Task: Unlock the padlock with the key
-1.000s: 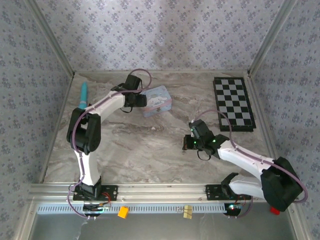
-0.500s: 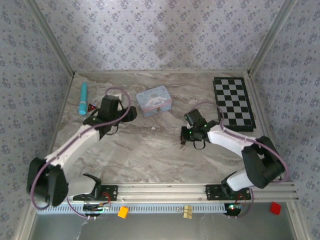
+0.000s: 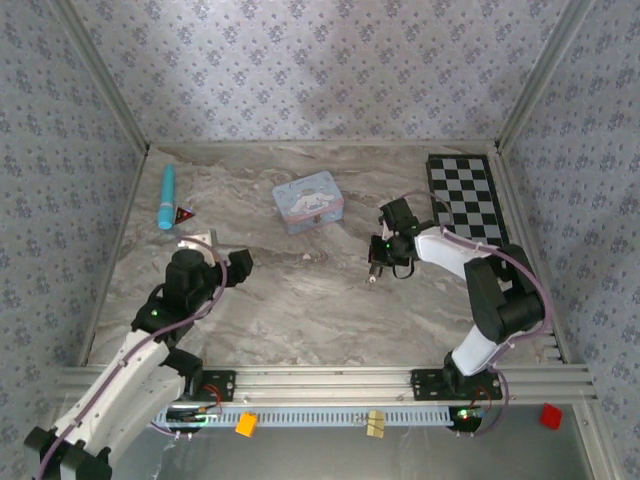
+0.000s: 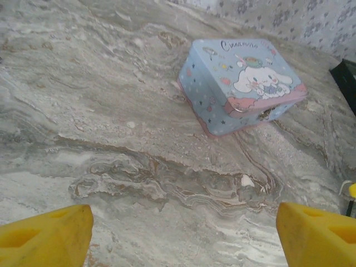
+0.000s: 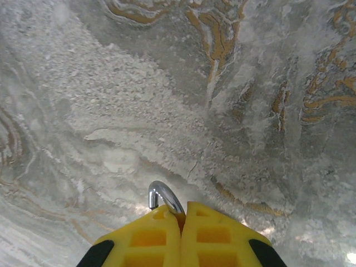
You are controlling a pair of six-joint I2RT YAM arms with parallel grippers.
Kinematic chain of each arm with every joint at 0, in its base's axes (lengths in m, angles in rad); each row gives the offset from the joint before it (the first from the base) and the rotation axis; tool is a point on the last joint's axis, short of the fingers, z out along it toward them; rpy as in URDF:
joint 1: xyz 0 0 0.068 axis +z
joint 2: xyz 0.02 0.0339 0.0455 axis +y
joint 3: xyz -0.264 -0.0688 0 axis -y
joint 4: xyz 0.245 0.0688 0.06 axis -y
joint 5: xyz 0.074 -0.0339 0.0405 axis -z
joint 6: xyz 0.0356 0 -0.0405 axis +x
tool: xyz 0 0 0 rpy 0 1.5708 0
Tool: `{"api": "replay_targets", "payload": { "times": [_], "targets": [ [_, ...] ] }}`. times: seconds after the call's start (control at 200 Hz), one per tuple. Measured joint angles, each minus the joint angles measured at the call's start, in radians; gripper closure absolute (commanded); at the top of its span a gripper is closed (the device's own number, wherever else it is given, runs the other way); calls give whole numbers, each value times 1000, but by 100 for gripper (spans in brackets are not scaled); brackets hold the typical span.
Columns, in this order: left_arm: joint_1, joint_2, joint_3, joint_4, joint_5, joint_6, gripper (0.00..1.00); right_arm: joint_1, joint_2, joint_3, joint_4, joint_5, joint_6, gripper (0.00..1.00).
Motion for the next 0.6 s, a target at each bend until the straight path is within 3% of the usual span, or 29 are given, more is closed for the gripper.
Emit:
{"api": "replay_targets", "payload": {
  "times": [0.305,0.48,0.6],
  "targets": [
    [8,-73,-42,0,-60,7,8,-5,37,8,14,-19,-15,100],
    [10,-73,-42,0,-76,8,6,-5,38,8,16,-18,-26,85],
    [14,-73,-42,0,-90,8,3,-3,36,8,14,-5,-32,68]
  ]
}}
